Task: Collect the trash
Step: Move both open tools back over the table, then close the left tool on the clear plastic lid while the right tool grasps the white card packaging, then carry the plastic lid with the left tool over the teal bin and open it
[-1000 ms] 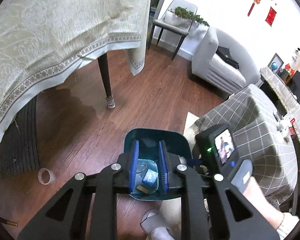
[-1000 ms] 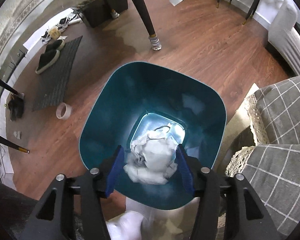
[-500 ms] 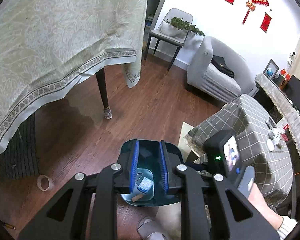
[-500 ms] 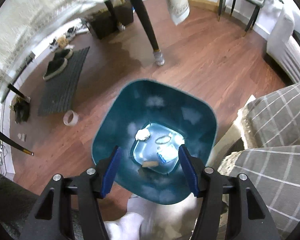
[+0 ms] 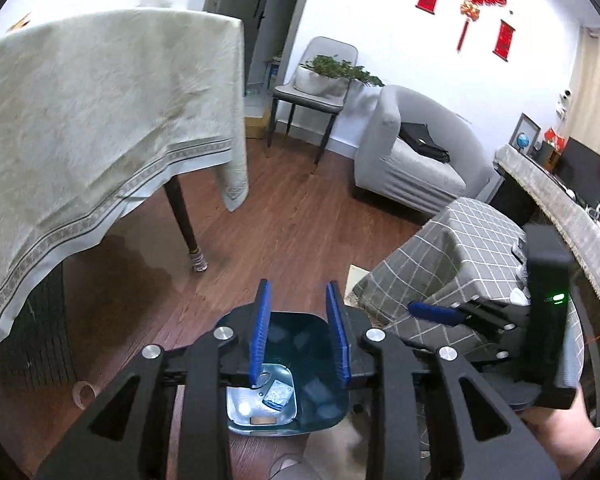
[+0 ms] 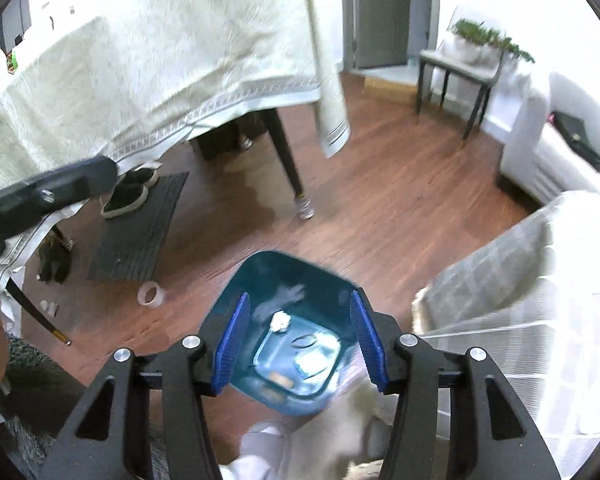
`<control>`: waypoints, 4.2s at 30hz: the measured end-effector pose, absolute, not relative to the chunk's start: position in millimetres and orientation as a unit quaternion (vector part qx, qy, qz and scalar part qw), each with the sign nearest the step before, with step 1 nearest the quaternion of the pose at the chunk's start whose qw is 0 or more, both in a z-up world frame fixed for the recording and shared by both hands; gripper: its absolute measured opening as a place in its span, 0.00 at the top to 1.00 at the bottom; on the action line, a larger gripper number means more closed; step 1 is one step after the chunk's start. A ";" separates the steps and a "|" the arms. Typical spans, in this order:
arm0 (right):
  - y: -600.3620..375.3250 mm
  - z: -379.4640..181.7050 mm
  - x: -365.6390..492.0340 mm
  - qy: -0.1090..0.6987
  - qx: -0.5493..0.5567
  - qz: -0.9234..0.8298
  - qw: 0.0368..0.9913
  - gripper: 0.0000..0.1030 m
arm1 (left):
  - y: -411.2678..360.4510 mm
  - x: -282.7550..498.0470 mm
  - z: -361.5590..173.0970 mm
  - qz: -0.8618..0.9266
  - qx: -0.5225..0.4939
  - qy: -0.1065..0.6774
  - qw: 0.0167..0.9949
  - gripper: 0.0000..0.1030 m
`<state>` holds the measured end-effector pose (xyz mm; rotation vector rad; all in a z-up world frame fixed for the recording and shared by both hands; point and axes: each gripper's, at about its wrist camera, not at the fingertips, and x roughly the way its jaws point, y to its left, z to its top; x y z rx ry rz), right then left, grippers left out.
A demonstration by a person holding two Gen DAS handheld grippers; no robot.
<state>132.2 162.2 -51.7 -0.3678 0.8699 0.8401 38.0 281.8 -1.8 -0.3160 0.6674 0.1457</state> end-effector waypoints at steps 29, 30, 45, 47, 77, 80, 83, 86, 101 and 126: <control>-85.7 3.9 158.7 0.365 -0.093 0.225 0.899 0.44 | 67.3 128.1 -9.6 -0.074 -0.052 0.335 0.938 0.33; -93.7 4.1 159.1 0.365 -0.089 0.220 0.900 0.42 | 60.4 132.1 -12.9 -0.078 -0.047 0.341 0.936 0.33; -169.9 0.4 174.5 0.375 -0.010 0.163 0.912 0.14 | 1.8 168.0 -48.0 -0.110 -0.005 0.377 0.920 0.31; -174.9 -0.4 177.2 0.377 -0.005 0.157 0.913 0.12 | 0.6 170.3 -50.1 -0.109 -0.006 0.381 0.918 0.31; -166.6 -15.5 260.4 0.404 -0.005 0.081 0.911 0.11 | 8.9 166.2 -35.4 -0.116 -0.058 0.374 0.918 0.59; -170.7 -13.1 261.3 0.406 0.012 0.085 0.910 0.11 | 9.2 162.2 -27.7 -0.114 -0.054 0.371 0.920 0.59; -167.2 -15.8 264.2 0.418 0.011 0.091 0.904 0.21 | 15.6 158.5 -18.0 -0.106 -0.053 0.372 0.921 0.59; -161.3 -15.5 265.8 0.419 0.000 0.097 0.903 0.25 | 26.7 153.9 -9.2 -0.096 -0.062 0.373 0.921 0.59; -118.6 36.4 235.5 0.351 0.022 0.165 0.921 0.26 | 90.3 137.5 11.0 -0.046 -0.054 0.371 0.926 0.59; 111.3 -2.2 213.6 0.370 -0.110 0.342 0.857 0.26 | 254.7 126.3 -72.3 0.031 -0.106 0.420 0.901 0.59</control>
